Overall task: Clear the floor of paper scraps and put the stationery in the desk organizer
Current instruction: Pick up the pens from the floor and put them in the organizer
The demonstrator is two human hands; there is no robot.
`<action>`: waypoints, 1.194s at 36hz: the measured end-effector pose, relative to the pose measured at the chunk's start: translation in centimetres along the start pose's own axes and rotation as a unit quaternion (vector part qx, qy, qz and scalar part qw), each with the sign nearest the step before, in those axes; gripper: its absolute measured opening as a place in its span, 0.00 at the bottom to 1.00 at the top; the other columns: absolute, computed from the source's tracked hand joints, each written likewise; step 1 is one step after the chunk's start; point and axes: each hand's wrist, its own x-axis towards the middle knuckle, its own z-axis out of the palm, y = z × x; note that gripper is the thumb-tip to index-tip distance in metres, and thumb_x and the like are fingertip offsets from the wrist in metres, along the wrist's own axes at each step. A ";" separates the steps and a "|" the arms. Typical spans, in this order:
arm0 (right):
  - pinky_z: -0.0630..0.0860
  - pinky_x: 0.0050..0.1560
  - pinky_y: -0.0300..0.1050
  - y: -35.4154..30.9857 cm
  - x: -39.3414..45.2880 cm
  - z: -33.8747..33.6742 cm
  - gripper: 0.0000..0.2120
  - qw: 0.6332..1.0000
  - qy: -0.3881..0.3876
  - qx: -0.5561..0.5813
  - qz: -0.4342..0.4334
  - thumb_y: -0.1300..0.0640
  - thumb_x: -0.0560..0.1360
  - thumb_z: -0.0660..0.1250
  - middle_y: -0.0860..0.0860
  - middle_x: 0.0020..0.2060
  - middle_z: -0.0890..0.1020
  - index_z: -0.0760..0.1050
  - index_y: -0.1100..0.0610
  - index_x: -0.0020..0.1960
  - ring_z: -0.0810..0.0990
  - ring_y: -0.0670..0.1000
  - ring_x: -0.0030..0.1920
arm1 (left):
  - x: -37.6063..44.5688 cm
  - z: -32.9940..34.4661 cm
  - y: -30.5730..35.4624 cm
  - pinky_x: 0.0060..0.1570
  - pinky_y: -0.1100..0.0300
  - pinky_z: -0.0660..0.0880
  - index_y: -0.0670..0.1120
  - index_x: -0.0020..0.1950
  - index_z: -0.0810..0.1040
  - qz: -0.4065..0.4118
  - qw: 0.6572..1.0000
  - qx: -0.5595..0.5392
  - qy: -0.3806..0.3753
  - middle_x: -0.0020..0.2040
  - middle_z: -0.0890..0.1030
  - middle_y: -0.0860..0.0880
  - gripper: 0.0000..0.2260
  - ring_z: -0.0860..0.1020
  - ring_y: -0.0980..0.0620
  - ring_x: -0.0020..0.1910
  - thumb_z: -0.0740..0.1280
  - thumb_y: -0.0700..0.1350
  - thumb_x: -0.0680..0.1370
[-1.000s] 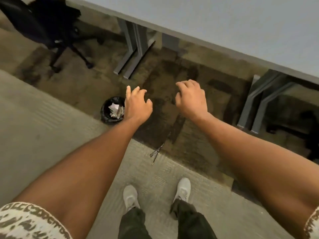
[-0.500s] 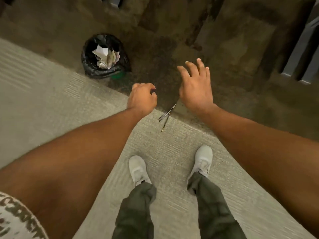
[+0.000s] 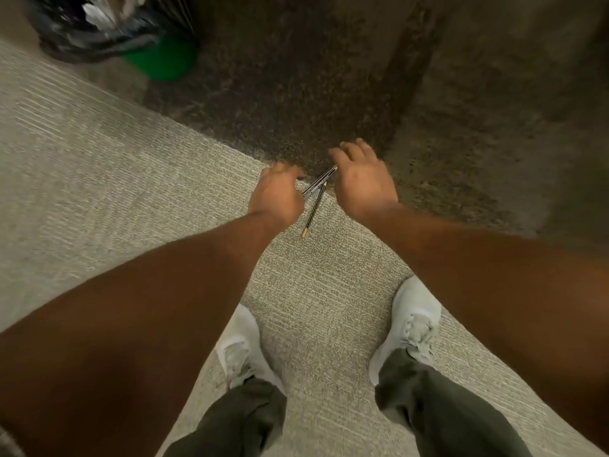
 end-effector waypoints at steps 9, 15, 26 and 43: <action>0.77 0.50 0.51 2.8 1.2 7.6 0.23 0.997 -0.034 0.025 0.059 0.64 0.74 0.63 0.56 0.59 0.75 0.68 0.56 0.69 0.76 0.59 0.57 | 3.2 8.8 -2.1 0.67 0.50 0.67 0.45 0.78 0.59 -0.038 0.994 0.022 -0.097 0.69 0.67 0.40 0.34 0.65 0.40 0.69 0.71 0.45 0.76; 0.80 0.50 0.54 3.5 0.3 10.4 0.22 0.993 -0.039 0.064 0.091 0.63 0.75 0.61 0.56 0.58 0.76 0.68 0.57 0.69 0.78 0.60 0.54 | 4.6 11.2 -2.2 0.62 0.50 0.71 0.45 0.75 0.60 -0.042 0.996 0.049 -0.057 0.68 0.67 0.41 0.34 0.66 0.42 0.67 0.72 0.53 0.75; 0.78 0.54 0.49 4.5 0.2 11.2 0.22 0.992 -0.026 0.092 0.086 0.59 0.77 0.61 0.56 0.61 0.76 0.68 0.56 0.71 0.77 0.58 0.58 | 5.9 12.4 -1.1 0.44 0.55 0.69 0.44 0.62 0.72 -0.065 0.991 0.102 -0.053 0.54 0.79 0.44 0.17 0.77 0.44 0.56 0.69 0.50 0.78; 0.77 0.51 0.45 5.5 -0.8 10.5 0.20 0.986 -0.024 0.131 0.099 0.57 0.79 0.60 0.55 0.60 0.77 0.69 0.56 0.70 0.79 0.54 0.55 | 4.7 12.8 -0.2 0.43 0.56 0.78 0.44 0.56 0.76 -0.062 0.978 0.158 -0.119 0.45 0.78 0.46 0.10 0.78 0.48 0.44 0.69 0.45 0.78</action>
